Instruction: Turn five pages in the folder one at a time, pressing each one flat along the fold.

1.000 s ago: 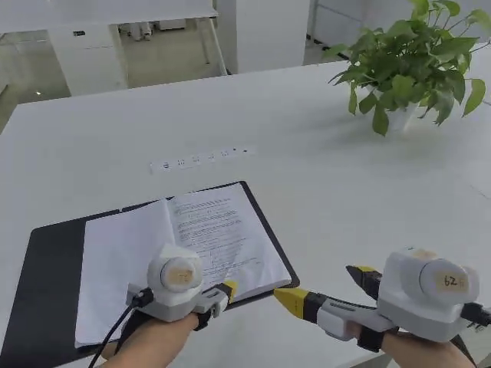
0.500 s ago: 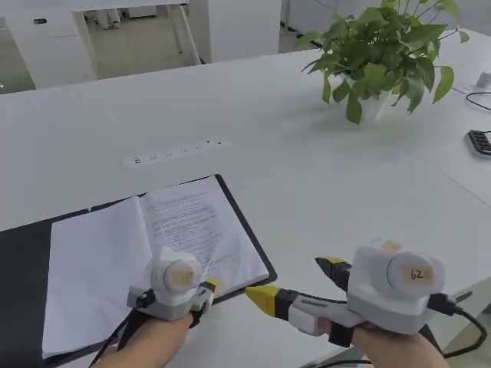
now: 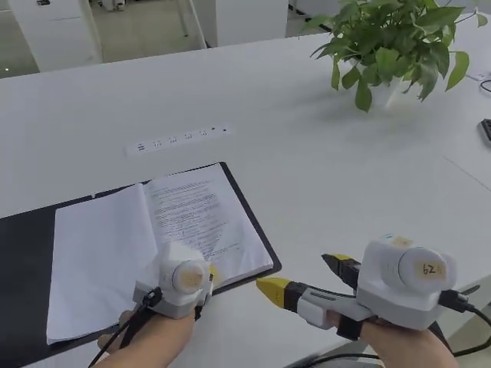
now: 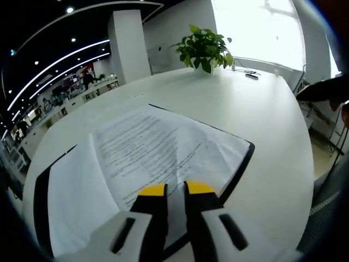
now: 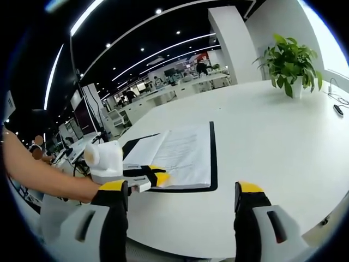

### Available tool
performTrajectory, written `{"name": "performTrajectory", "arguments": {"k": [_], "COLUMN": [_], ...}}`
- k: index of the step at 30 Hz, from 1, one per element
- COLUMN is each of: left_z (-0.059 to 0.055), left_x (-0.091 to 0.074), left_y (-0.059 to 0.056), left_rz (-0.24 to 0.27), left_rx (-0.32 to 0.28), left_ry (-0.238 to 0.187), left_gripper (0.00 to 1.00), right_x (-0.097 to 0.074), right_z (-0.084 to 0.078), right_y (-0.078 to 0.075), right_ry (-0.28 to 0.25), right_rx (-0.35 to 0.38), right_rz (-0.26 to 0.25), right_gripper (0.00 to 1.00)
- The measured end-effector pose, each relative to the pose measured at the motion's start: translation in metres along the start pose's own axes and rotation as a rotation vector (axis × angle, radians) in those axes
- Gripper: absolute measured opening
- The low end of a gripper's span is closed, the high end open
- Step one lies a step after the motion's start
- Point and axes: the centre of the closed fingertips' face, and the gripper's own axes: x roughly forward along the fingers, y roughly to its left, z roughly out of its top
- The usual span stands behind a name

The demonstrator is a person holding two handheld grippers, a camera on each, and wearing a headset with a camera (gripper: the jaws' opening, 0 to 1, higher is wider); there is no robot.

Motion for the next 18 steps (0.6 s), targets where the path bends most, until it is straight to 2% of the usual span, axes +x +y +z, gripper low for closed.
{"name": "performTrajectory", "arguments": {"k": [5,8,10,13,15,16,18], "left_z": [0.0005,0.0005,0.0005,0.0011,0.0021,0.0017,0.0019], "left_x": [-0.0005,0.0,0.0001,0.0,0.0009,0.001,0.0014], "left_y": [0.0025,0.0045,0.0054,0.0059,-0.0002,0.0039,0.0034], "left_rz": [0.005,0.004,-0.001,-0.007,-0.047,-0.026,-0.041], "left_rx": [0.006,-0.025,-0.076,-0.116,-0.189,-0.206,-0.297], "left_ry": [0.001,-0.005,-0.007,-0.006,-0.007,-0.003,-0.009], "left_gripper": [0.07,0.06,0.05,0.04,0.0,0.0,0.0], "right_x": [0.0024,0.0042,0.0051,0.0069,0.0077,0.0081,0.0087], "right_z": [-0.0028,-0.0042,-0.0049,-0.0074,-0.0085,-0.0088,-0.0089], "right_y": [-0.0005,-0.0003,0.0004,0.0012,0.0011,0.0013,0.0007], "right_ry": [0.01,0.017,0.019,0.029,0.035,0.035,0.036], "right_rx": [0.002,-0.001,0.001,-0.002,0.0,-0.001,0.001], "right_rz": [0.003,0.008,0.012,0.019,0.02,0.022,0.022], "right_gripper": [0.79,0.77,0.77,0.76,0.75,0.75,0.74]}}
